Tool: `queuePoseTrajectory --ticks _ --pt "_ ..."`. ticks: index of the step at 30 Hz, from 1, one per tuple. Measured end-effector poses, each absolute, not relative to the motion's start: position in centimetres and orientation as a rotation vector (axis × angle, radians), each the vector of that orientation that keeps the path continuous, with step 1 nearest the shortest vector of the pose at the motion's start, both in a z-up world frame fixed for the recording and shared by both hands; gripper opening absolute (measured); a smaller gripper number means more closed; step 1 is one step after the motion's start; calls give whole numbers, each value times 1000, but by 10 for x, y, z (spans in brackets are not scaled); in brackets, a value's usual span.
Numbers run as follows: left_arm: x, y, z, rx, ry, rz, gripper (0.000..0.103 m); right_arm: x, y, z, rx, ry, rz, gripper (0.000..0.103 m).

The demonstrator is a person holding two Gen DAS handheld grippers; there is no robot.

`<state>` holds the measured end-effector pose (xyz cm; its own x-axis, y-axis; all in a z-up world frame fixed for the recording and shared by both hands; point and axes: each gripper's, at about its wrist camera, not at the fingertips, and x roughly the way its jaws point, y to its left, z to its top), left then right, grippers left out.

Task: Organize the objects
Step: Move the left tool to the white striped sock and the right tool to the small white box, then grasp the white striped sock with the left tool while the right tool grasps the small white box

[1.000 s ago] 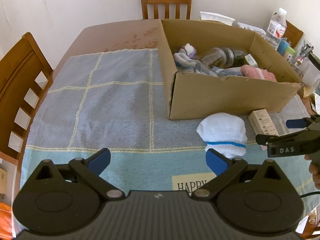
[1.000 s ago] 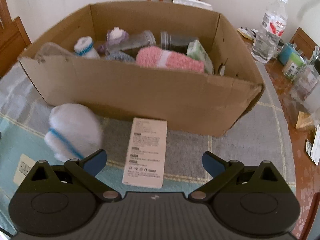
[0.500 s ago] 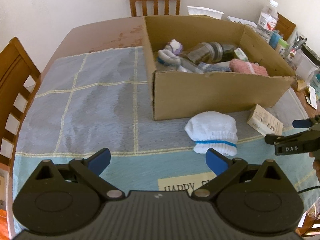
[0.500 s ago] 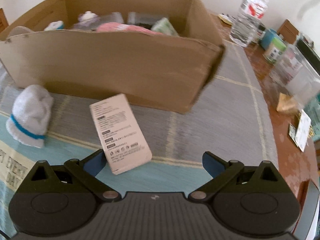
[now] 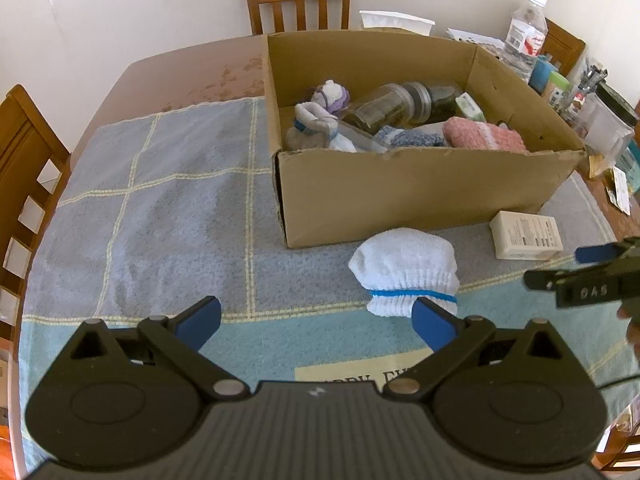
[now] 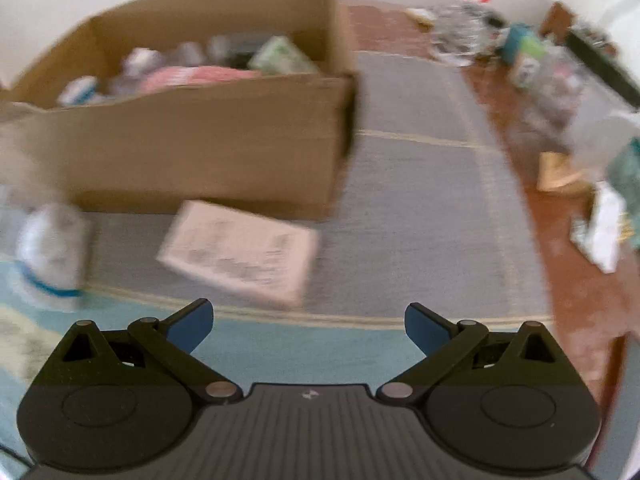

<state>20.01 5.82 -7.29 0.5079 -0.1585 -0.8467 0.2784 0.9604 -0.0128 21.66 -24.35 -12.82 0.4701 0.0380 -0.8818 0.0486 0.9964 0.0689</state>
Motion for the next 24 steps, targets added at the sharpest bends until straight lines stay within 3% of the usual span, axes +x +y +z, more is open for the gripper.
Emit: queuePoseTrajectory --ticks 18,24 --pt "211 56 -76 98 1013 -308 101 249 -216 -136 79 1023 2 103" --pt "219 32 -84 92 1012 -382 101 250 -234 -140 12 1001 -27 96"
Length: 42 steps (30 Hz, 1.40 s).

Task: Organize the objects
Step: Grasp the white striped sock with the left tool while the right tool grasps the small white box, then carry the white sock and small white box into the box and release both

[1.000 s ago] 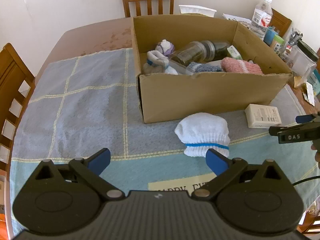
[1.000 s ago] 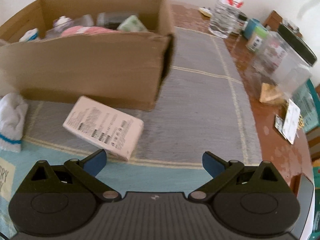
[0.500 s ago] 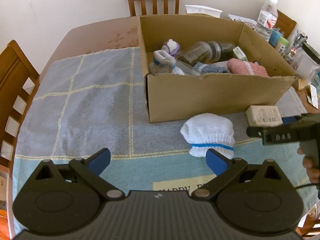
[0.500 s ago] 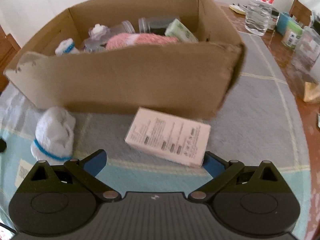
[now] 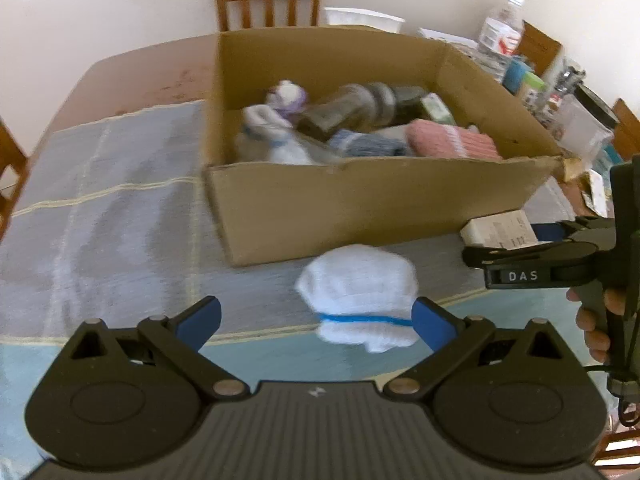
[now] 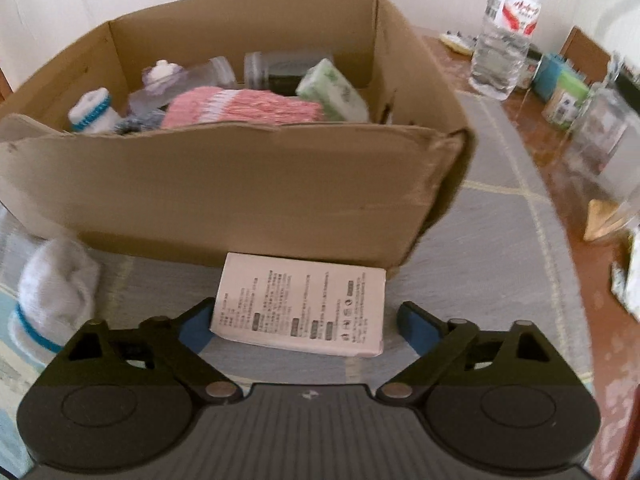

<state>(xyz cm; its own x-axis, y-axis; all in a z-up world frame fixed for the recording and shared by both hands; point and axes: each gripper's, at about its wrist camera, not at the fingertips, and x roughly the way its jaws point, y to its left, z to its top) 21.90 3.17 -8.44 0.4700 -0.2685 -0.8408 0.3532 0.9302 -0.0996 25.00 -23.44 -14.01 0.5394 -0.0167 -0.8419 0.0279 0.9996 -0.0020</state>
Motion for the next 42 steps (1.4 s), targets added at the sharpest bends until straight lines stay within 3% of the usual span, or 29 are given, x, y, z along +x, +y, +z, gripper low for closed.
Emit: queuePoseTrajectory --ticks 17,21,25,29,37,42 --pt "239 -8 -135 143 1043 -410 97 252 -244 -143 -16 1016 15 100" --pt "235 -12 -133 164 1021 -423 85 253 -242 -143 -22 1022 28 100" --pt "233 -9 -131 140 1019 -424 80 253 -238 -141 -29 1022 40 95" --pt "232 -6 -129 125 1022 -435 76 252 -234 -137 -42 1023 55 85" --pt "227 3 -112 154 1041 -504 72 242 -234 -124 -24 1058 106 85" --pt "222 4 -72 187 1046 -609 72 228 -236 -96 -41 1067 164 85"
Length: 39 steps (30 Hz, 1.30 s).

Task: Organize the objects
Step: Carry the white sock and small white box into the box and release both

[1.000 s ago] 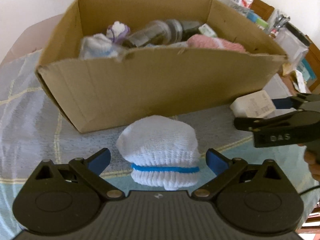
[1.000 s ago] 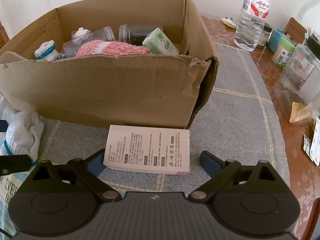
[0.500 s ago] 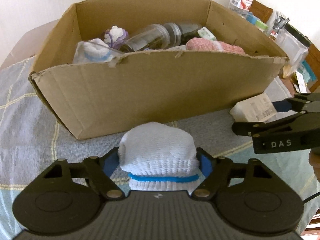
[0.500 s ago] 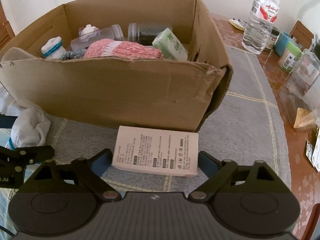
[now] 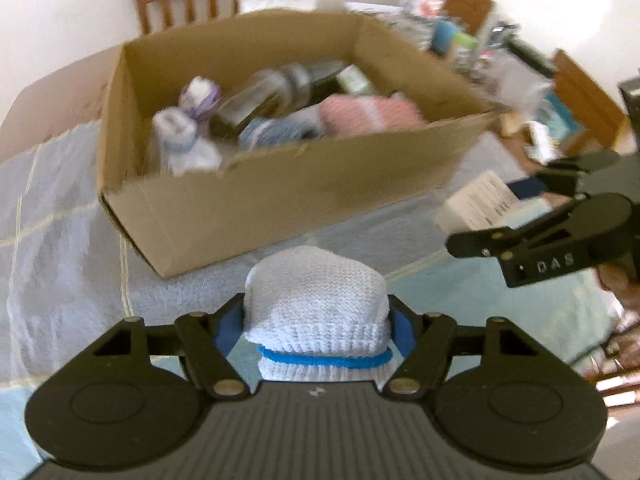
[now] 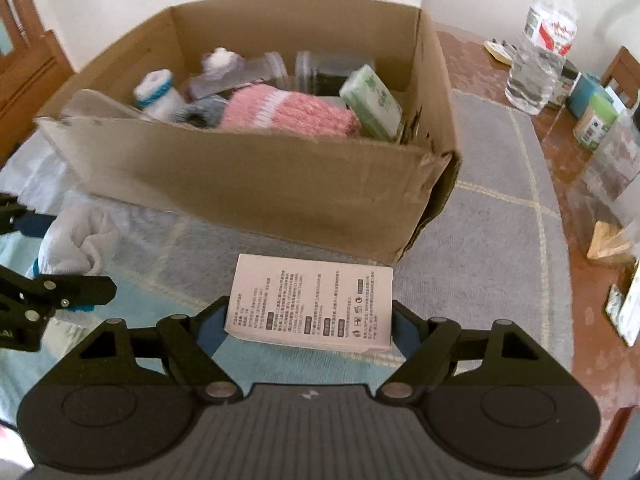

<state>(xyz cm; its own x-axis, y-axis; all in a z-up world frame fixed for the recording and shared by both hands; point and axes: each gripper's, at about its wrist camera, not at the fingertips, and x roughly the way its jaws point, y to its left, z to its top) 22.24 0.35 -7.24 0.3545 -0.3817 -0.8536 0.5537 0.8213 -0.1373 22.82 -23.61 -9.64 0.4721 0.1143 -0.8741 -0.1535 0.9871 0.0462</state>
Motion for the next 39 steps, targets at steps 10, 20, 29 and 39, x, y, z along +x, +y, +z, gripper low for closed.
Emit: queuePoseTrajectory --ticks 10,20,29,39 --pt "256 -3 13 223 887 -652 72 225 -236 -13 -99 900 227 85" --pt "300 -11 24 261 772 -526 100 273 -230 8 -98 811 242 85" --pt "301 13 14 231 804 -472 101 326 -220 3 -115 819 257 85" --pt "298 27 17 210 788 -384 102 352 -214 12 -110 819 215 103"
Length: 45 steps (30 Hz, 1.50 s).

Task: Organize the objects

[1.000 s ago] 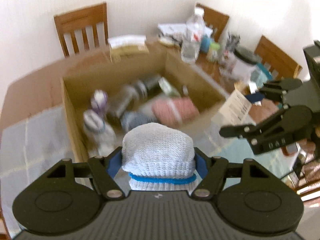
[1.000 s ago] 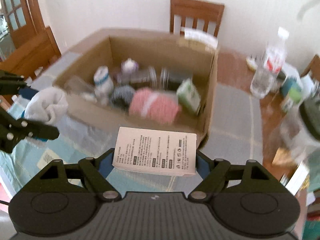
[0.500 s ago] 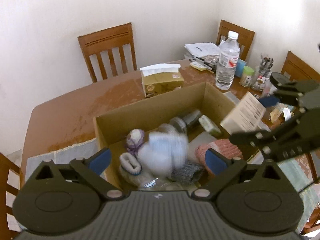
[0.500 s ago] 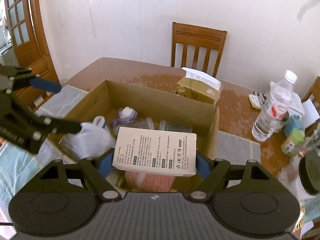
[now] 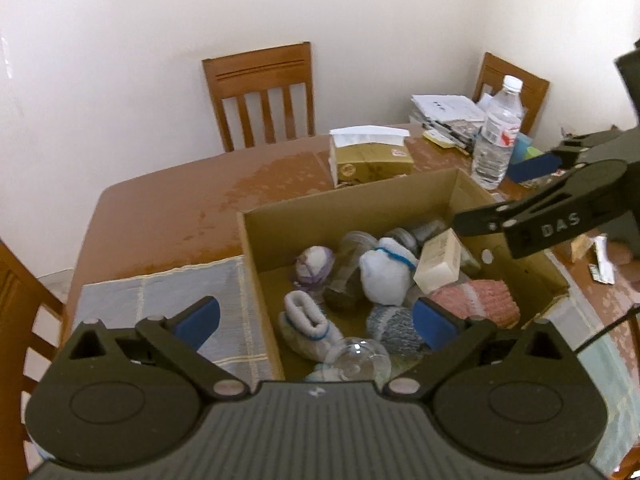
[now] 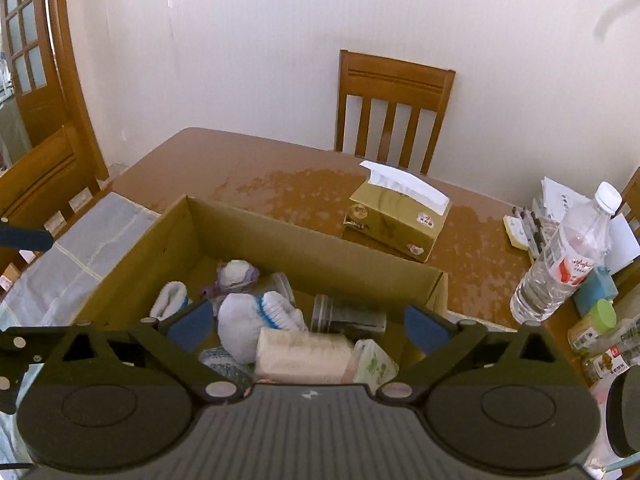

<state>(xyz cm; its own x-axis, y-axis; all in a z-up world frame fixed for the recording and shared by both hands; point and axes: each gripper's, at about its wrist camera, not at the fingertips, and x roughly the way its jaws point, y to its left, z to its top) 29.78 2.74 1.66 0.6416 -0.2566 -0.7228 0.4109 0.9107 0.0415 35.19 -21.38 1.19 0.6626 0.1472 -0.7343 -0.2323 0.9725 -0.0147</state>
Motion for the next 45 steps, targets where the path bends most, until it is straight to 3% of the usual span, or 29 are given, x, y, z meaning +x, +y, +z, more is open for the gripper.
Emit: queuePoseTrajectory --ticks 7,20,45 --pt "275 23 10 248 737 -303 102 328 -209 18 -109 890 137 103" --pt "250 27 -7 105 993 -219 102 261 -206 -11 56 1110 -54 103" --pt "242 27 24 94 997 -204 102 240 -200 20 107 1095 -60 103"
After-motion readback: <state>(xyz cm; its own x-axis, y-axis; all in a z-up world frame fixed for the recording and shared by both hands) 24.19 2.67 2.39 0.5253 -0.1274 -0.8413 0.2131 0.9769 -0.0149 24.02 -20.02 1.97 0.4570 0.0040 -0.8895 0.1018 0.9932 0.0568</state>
